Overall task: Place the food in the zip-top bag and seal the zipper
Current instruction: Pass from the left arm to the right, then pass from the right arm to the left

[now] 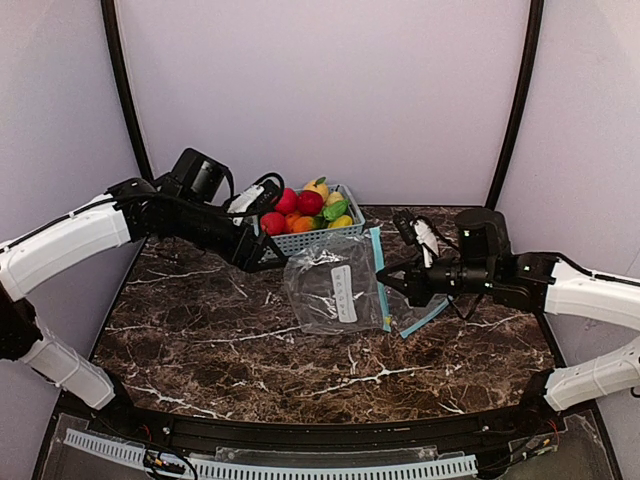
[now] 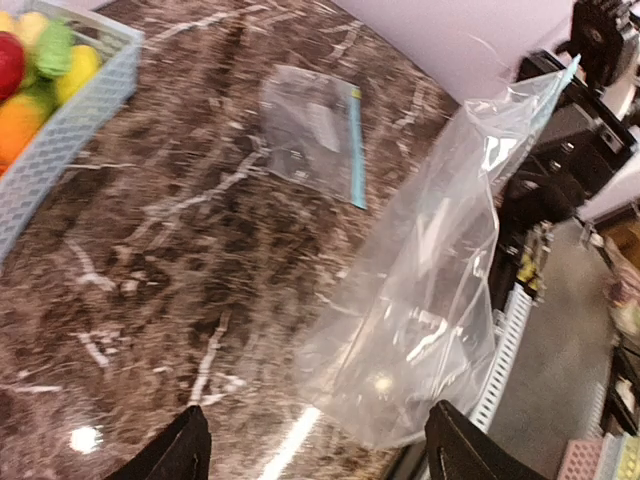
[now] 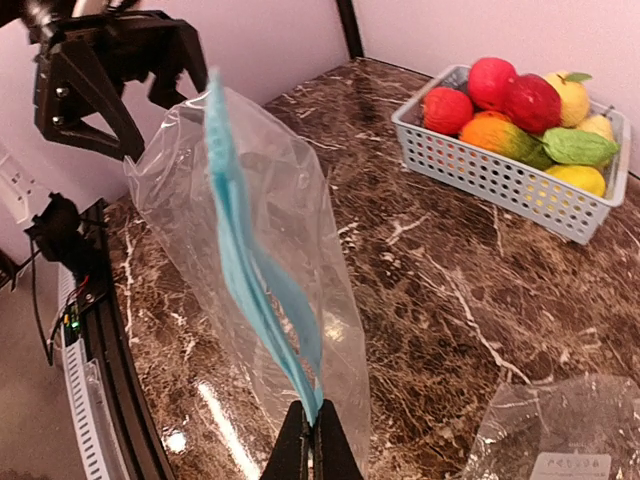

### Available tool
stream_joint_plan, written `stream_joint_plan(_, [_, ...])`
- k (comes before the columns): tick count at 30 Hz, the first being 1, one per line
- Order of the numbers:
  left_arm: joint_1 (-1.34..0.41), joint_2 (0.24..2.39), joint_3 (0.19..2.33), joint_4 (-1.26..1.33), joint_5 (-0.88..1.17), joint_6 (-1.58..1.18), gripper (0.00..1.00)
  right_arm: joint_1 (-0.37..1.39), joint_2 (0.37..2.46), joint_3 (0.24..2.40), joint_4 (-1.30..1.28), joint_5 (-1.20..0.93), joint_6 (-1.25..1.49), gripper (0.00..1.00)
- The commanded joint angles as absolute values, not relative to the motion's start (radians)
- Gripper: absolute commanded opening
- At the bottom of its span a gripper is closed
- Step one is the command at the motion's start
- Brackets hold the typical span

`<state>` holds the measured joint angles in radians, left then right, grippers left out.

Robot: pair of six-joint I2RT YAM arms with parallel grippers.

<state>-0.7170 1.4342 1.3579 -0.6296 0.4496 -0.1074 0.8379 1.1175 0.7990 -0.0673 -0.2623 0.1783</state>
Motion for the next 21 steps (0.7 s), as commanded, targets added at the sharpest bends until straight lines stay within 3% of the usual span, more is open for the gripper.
stream_joint_plan(1, [-0.763,1.318,1.341,-0.568,0.032,-0.157,0.75,0.842,1.115,0.848,-0.152,-0.092,0.310,0.00])
stream_joint_plan(5, [-0.922,1.277,1.250,-0.377,-0.129,-0.238,0.75,0.844,1.135,0.855,-0.127,-0.113,0.454,0.00])
stream_joint_plan(12, [-1.039,1.342,1.114,0.022,0.021,-0.401,0.78,0.847,1.186,0.879,-0.055,-0.162,0.686,0.00])
stream_joint_plan(21, [-1.097,1.535,1.162,0.100,0.048,-0.446,0.80,0.859,1.226,0.932,-0.038,-0.162,0.751,0.00])
